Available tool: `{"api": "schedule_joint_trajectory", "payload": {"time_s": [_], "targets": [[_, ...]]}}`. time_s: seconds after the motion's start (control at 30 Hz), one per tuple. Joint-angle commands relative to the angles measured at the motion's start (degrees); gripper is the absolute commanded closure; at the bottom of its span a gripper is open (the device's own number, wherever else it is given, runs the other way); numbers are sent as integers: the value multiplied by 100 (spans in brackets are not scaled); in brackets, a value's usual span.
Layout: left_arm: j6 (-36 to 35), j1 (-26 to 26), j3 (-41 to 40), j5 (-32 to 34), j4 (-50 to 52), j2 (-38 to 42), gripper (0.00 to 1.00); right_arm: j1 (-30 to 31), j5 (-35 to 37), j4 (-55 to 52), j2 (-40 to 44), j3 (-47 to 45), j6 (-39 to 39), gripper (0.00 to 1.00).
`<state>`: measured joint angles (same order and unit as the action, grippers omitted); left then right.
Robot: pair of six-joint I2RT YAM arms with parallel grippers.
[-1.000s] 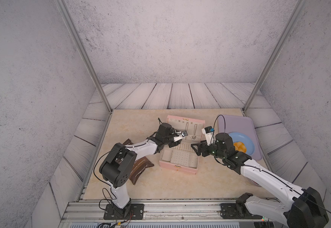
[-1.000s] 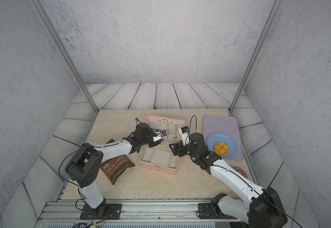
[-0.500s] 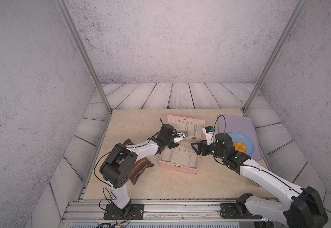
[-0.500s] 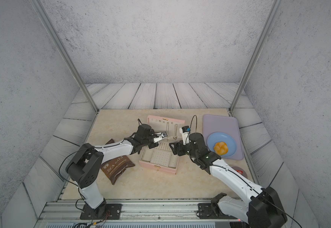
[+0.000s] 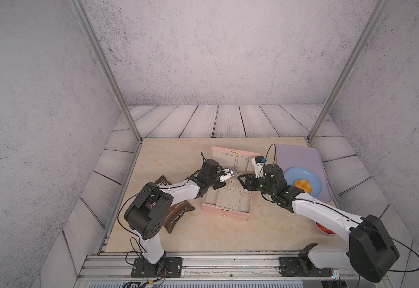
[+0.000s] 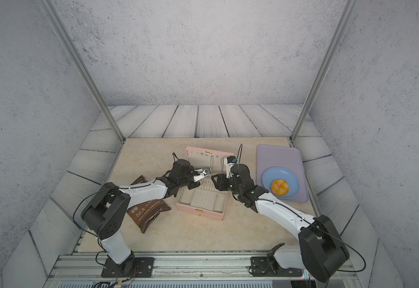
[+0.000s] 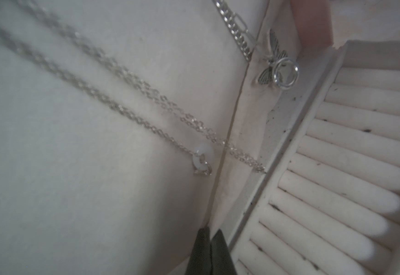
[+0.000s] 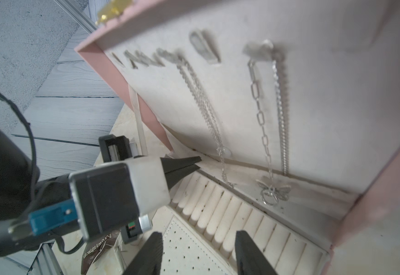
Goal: Put jewelry chain into jewelry box
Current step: Open the storage slot of the jewelry box, then adjust the necklace in the storage slot.
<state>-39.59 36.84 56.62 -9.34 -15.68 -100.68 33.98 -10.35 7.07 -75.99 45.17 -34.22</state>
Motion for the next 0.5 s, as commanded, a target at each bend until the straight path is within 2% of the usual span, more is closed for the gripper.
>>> {"api": "schedule_joint_trajectory", "payload": {"time_s": [0.0,0.13,0.23,0.47], "targets": [[269,87,-159,-290,68,130,100,68,168,408,-231,220,-123,55],[348,70,-195,-440,-61,136,100,74,322,632,-574,443,-160,66],[383,60,-221,-473,-145,143,100,83,734,613,-734,536,-292,73],[461,51,-265,-555,-288,121,100,83,798,741,-1053,654,-275,72]]}}
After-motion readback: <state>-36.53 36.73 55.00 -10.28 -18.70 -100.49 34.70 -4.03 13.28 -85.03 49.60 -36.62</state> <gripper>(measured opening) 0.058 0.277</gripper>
